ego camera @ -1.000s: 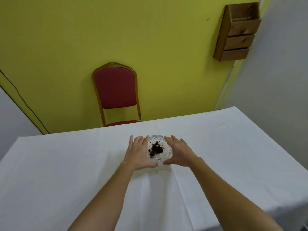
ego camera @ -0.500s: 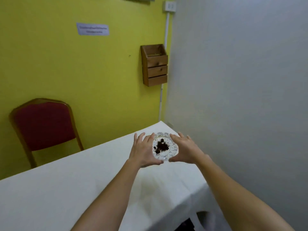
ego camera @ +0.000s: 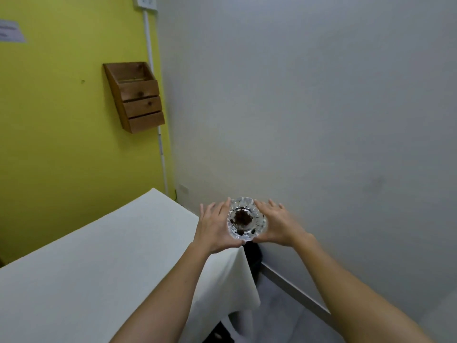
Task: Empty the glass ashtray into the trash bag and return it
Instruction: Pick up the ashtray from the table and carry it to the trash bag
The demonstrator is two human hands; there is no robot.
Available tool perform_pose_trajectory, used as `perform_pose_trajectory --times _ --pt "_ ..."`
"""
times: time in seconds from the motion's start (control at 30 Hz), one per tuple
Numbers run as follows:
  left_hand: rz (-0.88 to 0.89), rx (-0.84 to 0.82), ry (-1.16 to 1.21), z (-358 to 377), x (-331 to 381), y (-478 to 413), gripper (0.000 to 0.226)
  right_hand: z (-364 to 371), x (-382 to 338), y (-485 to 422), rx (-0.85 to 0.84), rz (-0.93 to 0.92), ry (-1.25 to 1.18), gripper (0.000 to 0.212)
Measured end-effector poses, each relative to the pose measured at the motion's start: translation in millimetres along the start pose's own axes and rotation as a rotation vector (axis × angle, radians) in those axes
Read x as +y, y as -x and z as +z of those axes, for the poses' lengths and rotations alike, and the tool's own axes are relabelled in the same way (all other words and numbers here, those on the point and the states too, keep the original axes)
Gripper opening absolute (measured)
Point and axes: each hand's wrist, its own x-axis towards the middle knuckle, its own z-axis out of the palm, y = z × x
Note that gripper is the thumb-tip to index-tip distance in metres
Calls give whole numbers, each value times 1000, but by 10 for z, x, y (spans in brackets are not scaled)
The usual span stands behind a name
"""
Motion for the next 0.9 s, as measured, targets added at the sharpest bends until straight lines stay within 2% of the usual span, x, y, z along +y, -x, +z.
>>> perform_pose_trajectory --times 0.17,0.43,0.53,0.6,0.7,0.8,0.9 --pt "45 -71 67 245 169 -427 126 24 452 -80 23 26 -114 107" --pt "63 -71 134 611 189 -1359 123 -51 1048 -730 -15 123 -103 108" --pt "49 -80 168 736 166 -1606 122 21 1266 -973 -78 188 -248 112" --pt "49 -84 168 825 155 -1772 121 63 1383 -1101 -109 245 -439 112" --pt "37 -124 158 969 157 -1916 120 110 1475 -1205 -154 340 -751 97" --pt "3 -149 167 1174 166 -2014 119 278 1662 -1331 -33 494 -1041 73" --pt "-17 -142 190 1285 182 -2061 118 401 1766 -1397 66 686 -1314 38"
